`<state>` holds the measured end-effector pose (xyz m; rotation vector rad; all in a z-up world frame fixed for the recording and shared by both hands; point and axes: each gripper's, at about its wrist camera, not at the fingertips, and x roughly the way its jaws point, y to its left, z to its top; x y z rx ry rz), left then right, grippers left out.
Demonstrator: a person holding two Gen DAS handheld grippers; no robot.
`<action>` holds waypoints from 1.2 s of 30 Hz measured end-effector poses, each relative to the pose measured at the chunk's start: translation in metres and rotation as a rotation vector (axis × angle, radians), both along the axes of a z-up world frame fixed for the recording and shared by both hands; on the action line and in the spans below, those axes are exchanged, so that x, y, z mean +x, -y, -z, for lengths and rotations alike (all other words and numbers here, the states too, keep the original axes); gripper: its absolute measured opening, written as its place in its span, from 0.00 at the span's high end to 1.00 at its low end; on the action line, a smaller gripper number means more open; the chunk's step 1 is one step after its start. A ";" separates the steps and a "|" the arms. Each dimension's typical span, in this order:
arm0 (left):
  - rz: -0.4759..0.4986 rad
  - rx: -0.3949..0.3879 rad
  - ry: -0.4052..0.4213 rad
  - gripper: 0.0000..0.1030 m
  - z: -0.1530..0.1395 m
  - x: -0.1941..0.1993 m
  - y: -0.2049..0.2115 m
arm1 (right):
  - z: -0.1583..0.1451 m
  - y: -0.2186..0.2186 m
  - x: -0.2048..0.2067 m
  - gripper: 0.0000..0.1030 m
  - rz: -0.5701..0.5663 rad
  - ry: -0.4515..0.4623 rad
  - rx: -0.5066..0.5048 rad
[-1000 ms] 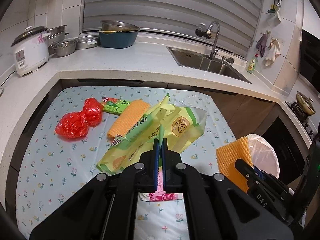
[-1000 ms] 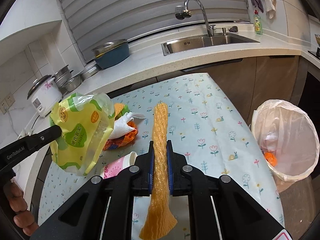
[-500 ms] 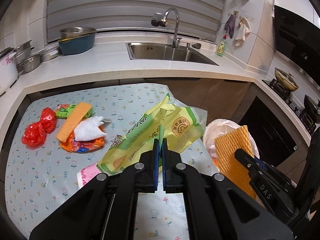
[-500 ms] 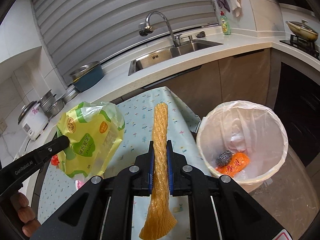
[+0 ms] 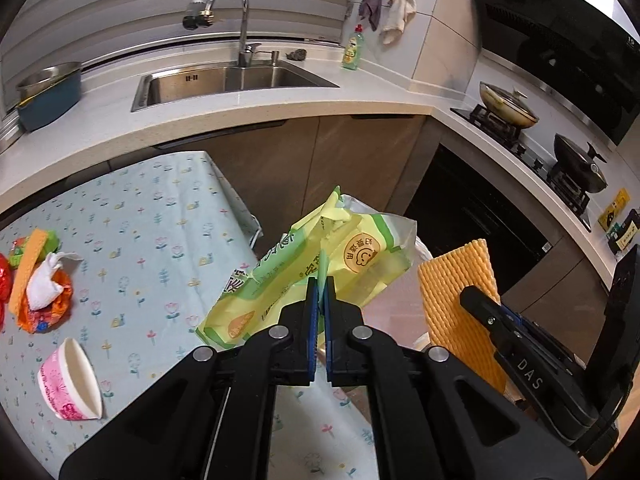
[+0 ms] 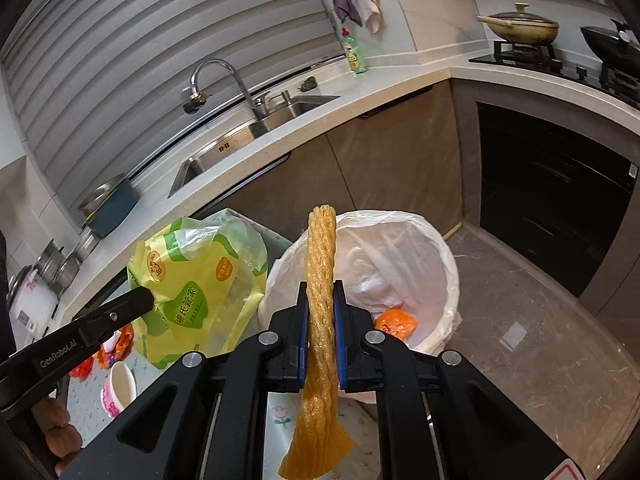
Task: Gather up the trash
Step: 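Carry the snack bag and orange sponge in both tools over the bin, then open both tools to drop the snack bag and sponge into the bin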
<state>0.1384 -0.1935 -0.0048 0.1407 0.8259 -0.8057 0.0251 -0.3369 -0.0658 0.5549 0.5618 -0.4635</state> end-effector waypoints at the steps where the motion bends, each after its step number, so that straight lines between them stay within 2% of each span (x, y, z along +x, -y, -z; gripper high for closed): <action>1: 0.014 0.003 -0.007 0.98 0.003 0.000 0.009 | 0.001 0.006 -0.003 0.90 0.012 0.000 0.003; 5: 0.060 0.010 -0.024 0.97 0.016 0.002 0.042 | 0.008 0.023 -0.011 0.90 0.051 -0.006 0.013; 9: 0.097 0.004 -0.035 0.91 0.026 0.005 0.066 | 0.014 0.032 -0.014 0.90 0.066 -0.016 0.022; 12: 0.096 0.014 0.003 0.79 0.029 0.005 0.074 | 0.018 0.035 -0.015 0.90 0.069 -0.019 0.027; 19: 0.061 0.007 0.029 0.54 0.031 0.006 0.071 | 0.022 0.039 -0.011 0.90 0.062 -0.021 0.032; 36: -0.031 0.002 0.041 0.54 0.028 0.022 0.030 | 0.025 0.029 0.016 0.90 0.009 -0.040 0.019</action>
